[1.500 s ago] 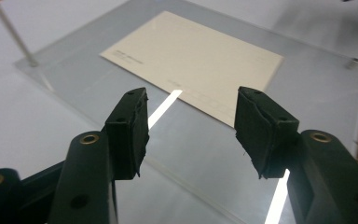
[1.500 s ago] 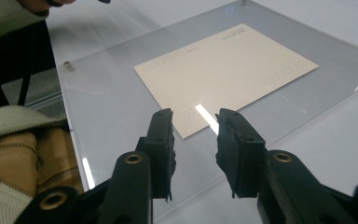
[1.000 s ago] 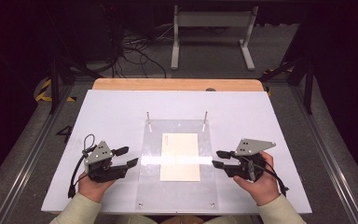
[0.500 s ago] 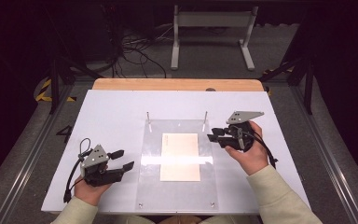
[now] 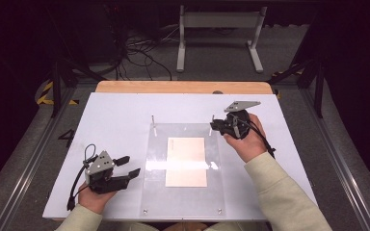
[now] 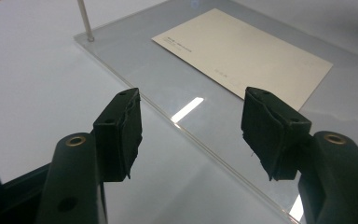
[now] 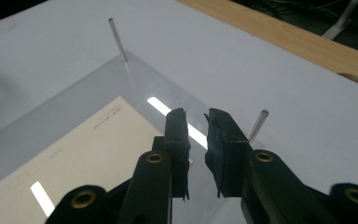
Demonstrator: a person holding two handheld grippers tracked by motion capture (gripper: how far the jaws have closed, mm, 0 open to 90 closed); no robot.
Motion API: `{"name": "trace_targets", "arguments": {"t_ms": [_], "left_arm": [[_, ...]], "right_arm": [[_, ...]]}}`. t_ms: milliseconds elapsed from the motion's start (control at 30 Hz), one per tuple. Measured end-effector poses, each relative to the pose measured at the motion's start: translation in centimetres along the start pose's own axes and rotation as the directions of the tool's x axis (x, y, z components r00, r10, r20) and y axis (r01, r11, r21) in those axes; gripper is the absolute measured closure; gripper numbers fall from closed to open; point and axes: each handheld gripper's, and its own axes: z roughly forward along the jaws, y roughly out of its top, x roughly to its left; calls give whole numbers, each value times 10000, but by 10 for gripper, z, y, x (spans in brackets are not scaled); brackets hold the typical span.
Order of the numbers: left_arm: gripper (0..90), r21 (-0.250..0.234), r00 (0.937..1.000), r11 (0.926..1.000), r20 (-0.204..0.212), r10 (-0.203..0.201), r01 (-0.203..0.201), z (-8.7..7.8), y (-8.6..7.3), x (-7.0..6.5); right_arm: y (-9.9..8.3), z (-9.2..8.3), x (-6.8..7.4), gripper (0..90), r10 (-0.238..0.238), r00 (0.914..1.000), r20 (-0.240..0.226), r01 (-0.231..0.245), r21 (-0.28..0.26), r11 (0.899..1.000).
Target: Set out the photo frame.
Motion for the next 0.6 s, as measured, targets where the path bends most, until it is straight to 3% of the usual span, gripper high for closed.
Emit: {"name": "trace_targets", "arguments": {"t_ms": [67,167,267,400,600], "left_arm": [[387,9,9999,9999,-4,104,-104,0,0,0],[386,-3,10000,10000,4,59,-59,-1,0,1],[385,-52,10000,10000,-25,57,-57,-2,0,2],[383,-17,10000,10000,0,84,-84,0,0,2],[382,17,9999,9999,36,106,-106,2,0,0]], "right_arm": [[4,3,-2,697,559,9984,21,-559,-10,9984],[7,8,-5,705,451,9990,-6,-451,-6,9990],[9,15,-10,749,138,9996,255,-138,16,9999],[7,28,-21,762,-425,9941,993,431,-36,9991],[0,44,-39,738,-113,9952,973,110,44,9999]]}}
